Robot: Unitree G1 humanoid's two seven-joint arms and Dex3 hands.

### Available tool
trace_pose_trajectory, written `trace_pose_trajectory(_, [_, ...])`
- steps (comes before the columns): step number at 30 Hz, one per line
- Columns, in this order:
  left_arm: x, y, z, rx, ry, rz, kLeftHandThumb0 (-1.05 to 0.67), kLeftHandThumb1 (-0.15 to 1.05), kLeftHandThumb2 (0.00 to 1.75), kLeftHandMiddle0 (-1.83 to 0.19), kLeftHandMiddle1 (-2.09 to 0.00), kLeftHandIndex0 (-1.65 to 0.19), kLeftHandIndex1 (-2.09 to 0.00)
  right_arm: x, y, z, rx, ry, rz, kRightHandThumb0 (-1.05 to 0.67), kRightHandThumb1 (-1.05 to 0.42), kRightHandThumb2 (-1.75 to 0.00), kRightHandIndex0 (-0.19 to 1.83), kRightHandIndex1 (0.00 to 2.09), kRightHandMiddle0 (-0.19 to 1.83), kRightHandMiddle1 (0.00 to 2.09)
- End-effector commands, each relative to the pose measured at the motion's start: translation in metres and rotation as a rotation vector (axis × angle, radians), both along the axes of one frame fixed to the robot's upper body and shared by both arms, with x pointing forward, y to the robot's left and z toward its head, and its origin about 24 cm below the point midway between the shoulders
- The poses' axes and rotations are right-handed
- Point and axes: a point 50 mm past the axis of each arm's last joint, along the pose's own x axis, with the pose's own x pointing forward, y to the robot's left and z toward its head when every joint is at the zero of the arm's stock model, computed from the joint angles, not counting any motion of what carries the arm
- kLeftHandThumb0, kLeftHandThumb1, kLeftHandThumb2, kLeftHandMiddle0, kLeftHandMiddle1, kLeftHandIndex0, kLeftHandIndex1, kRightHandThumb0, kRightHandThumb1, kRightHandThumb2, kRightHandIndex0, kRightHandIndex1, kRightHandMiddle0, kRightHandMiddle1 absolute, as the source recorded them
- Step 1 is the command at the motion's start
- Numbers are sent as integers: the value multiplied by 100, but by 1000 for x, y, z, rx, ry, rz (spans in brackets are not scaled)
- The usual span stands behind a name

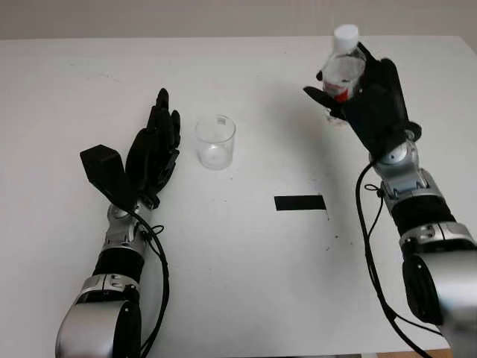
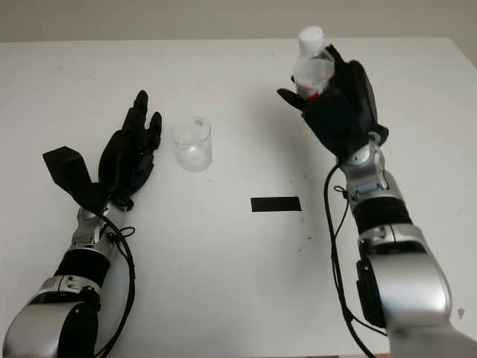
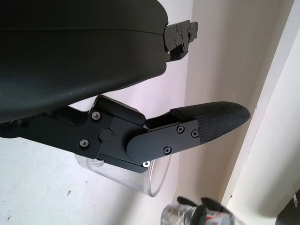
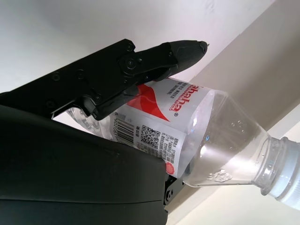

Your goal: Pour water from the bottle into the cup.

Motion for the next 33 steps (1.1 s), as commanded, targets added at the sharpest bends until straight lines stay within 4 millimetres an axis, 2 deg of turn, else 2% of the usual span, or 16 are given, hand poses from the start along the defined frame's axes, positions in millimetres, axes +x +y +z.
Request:
trace_pose_trajectory(1, [-4, -1, -12, -7, 40, -3, -88, 105, 71, 19, 0, 19, 0, 4, 10, 15, -34, -37, 16, -39, -105, -38, 122, 209, 91, 209])
trace_pose_trajectory(2, [-4, -1, -12, -10, 40, -1, -88, 105, 71, 19, 0, 19, 0, 6, 14, 17, -68, -40, 14, -39, -105, -38, 122, 209, 90, 209])
trace_pose_trajectory(3, [-4, -1, -12, -13, 42, 1, -87, 105, 71, 19, 0, 19, 0, 7, 18, 19, -110, -52, 14, -40, -105, -37, 117, 209, 70, 208])
trace_pose_trajectory(4, [-4, -1, -12, -14, 43, 2, -87, 105, 71, 19, 0, 19, 0, 7, 21, 21, -145, -65, 22, -40, -105, -37, 110, 209, 62, 209])
trace_pose_trajectory(9, [-5, -2, -13, -13, 43, 4, -87, 105, 71, 19, 0, 19, 0, 14, 40, 27, -247, -54, 23, -42, -105, -38, 113, 209, 83, 209])
trace_pose_trajectory(11, [-5, -2, -13, -13, 44, 13, -87, 105, 70, 19, 0, 19, 0, 14, 47, 29, -297, -68, 27, -42, -105, -35, 103, 209, 77, 209])
trace_pose_trajectory(19, [-8, -2, -15, -28, 44, 16, -87, 105, 71, 19, 0, 19, 0, 17, 68, 33, -603, -125, 15, -47, -105, -34, 119, 209, 84, 209])
trace_pose_trajectory(23, [-9, -3, -17, -31, 48, 21, -87, 105, 71, 19, 0, 19, 0, 17, 76, 33, -689, -149, 25, -48, -105, -33, 117, 209, 84, 209])
trace_pose_trajectory(33, [-12, -5, -20, -32, 43, 34, -87, 105, 71, 19, 0, 19, 0, 16, 90, 36, -948, -256, 23, -46, -105, -36, 132, 209, 84, 209])
